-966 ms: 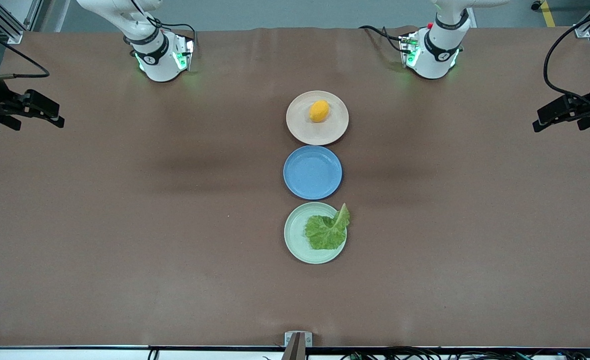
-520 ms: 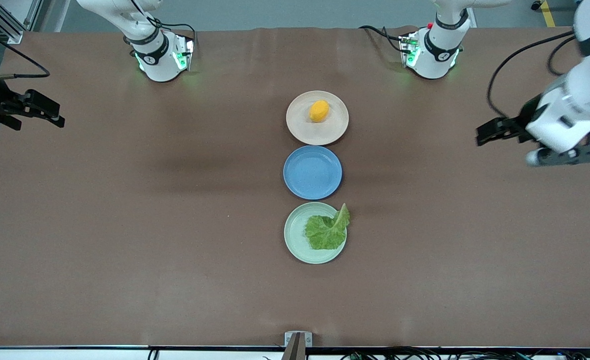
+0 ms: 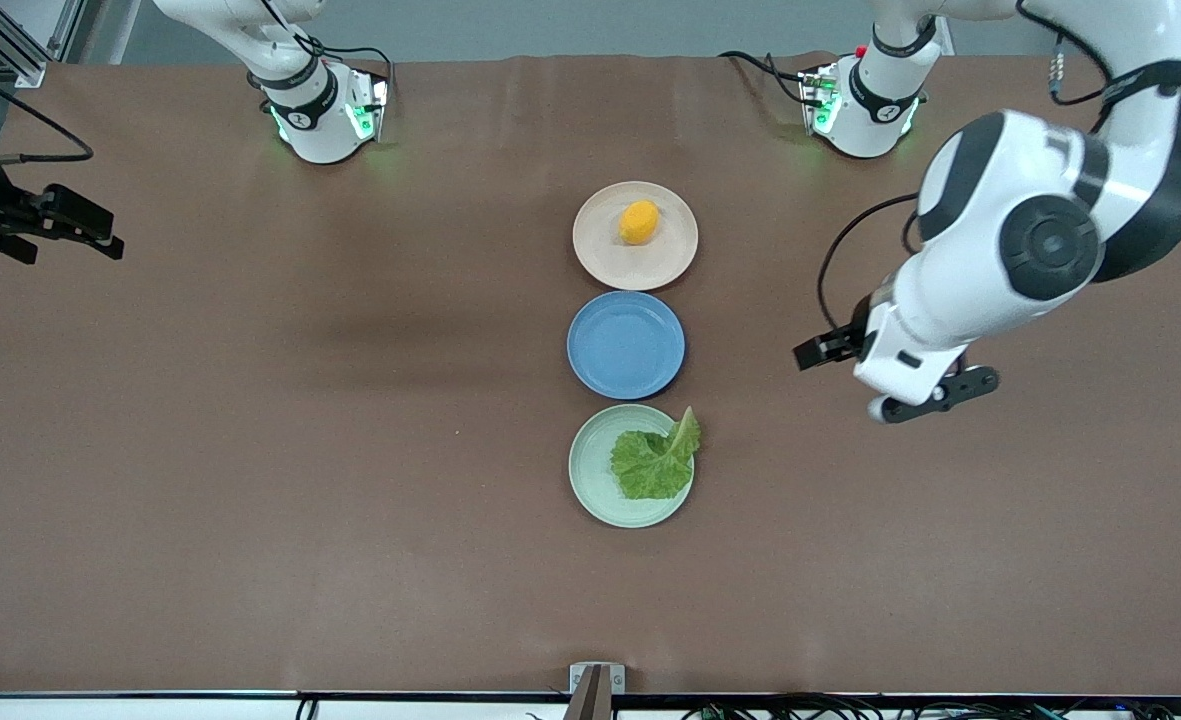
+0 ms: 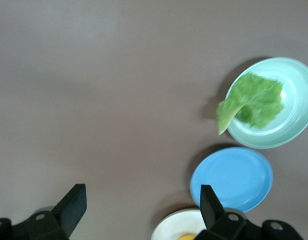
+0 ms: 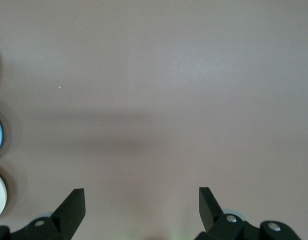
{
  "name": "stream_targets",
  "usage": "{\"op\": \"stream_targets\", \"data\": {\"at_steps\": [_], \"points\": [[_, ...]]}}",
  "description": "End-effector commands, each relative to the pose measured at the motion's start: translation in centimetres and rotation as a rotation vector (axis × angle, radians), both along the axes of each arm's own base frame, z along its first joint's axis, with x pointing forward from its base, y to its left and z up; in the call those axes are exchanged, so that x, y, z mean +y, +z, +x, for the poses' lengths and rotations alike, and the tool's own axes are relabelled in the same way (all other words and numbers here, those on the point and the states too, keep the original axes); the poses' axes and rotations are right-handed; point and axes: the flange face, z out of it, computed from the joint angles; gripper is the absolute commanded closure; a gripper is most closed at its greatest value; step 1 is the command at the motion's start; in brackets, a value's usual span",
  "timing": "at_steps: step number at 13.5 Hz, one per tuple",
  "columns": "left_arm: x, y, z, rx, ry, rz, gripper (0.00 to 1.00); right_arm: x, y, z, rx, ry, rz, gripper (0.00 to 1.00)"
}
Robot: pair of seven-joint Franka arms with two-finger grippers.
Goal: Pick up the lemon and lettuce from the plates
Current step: 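Reach the left gripper to the lettuce while the right gripper starts moving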
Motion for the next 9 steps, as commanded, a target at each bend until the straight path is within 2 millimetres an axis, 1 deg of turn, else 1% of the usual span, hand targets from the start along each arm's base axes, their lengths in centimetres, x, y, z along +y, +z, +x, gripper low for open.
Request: {"op": "stream_targets", "data": {"at_steps": [1, 2, 3, 4, 5, 6, 7, 9], "points": [[-4.5, -3.6, 1.1, -0.019, 0.088, 0.004, 0.0, -0.3, -3.1, 2.8, 0.018, 0.004, 0.001, 0.0], [-5.8, -5.0, 1.7, -0.04, 0.153, -0.009, 0.0, -0.4, -5.2, 3.8, 0.052, 0.006, -0.003, 0.0], [-7.0, -6.4, 2.4, -0.07, 0.225, -0.03, 0.0, 0.0, -6.8, 4.6, 0.076, 0.014, -0.007, 0.0], [-8.8, -7.5, 3.0, -0.108, 0.297, -0.062, 0.0, 1.0, -6.8, 4.7, 0.066, 0.023, -0.007, 0.0], [-10.1, -8.9, 3.4, -0.124, 0.367, -0.081, 0.0, 2.9, -7.4, 4.4, 0.091, 0.026, 0.001, 0.0], [-11.2, -9.9, 3.7, -0.138, 0.454, -0.095, 0.0, 4.1, -8.0, 3.8, 0.11, -0.052, 0.012, 0.0], [-12.0, -10.8, 3.9, -0.147, 0.561, -0.113, 0.0, 5.5, -7.6, 3.0, 0.123, -0.158, 0.048, 0.0], [-14.1, -12.6, 4.2, -0.162, 0.813, -0.183, 0.0, 10.4, -8.0, 1.4, 0.148, -0.211, 0.038, 0.0]]}}
